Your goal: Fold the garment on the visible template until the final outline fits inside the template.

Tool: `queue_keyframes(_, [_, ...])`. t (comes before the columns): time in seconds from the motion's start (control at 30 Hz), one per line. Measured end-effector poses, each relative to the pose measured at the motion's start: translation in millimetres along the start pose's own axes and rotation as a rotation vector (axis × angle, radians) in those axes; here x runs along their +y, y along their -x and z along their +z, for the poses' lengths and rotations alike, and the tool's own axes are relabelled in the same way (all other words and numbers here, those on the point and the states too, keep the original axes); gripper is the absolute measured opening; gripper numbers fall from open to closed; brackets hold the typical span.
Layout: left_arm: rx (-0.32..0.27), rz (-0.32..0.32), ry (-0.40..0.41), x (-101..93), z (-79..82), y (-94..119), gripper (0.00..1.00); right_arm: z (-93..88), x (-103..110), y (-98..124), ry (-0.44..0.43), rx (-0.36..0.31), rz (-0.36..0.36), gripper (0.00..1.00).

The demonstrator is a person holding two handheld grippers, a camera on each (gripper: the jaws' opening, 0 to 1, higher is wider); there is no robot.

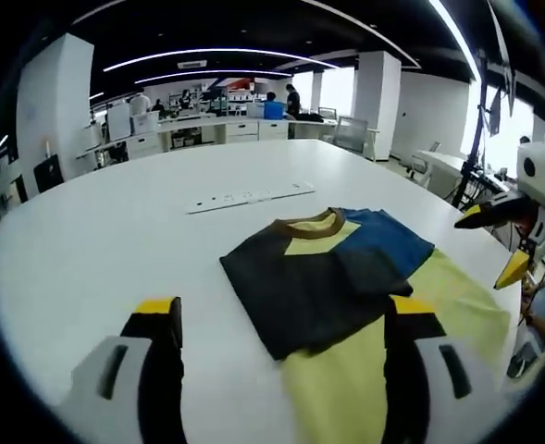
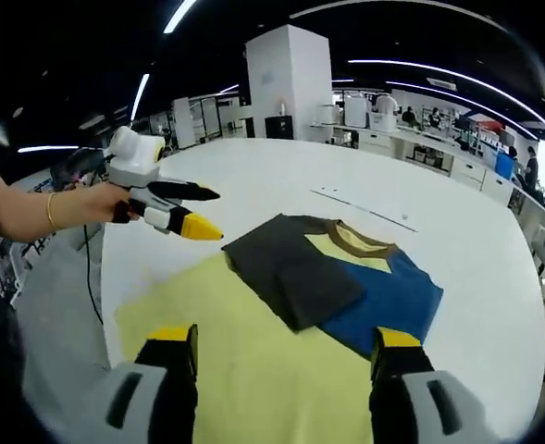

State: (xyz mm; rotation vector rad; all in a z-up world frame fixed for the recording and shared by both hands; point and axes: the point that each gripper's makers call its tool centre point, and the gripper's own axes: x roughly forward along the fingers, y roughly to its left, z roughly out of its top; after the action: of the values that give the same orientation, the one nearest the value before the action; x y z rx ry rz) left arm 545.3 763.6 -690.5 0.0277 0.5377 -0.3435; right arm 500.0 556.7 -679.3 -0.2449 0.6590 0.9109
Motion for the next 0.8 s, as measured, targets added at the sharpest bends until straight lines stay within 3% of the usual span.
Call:
queue_keyframes(0.33, [0.049,0.051,-0.002,28.3,-25.6,4,0.64,15.7,-10,-32,0.043,0.009,0.004,0.63])
queue_keyframes(0.43, [0.088,0.051,-0.015,31.9,-37.3,2,0.62,18.9,-12,-41,0.052,0.013,0.005,0.61])
queue_keyframes(0.8, [0.127,0.027,-0.015,34.1,-62.2,-10,0.54,21.4,-7,-82,0.074,0.041,0.043,0.45])
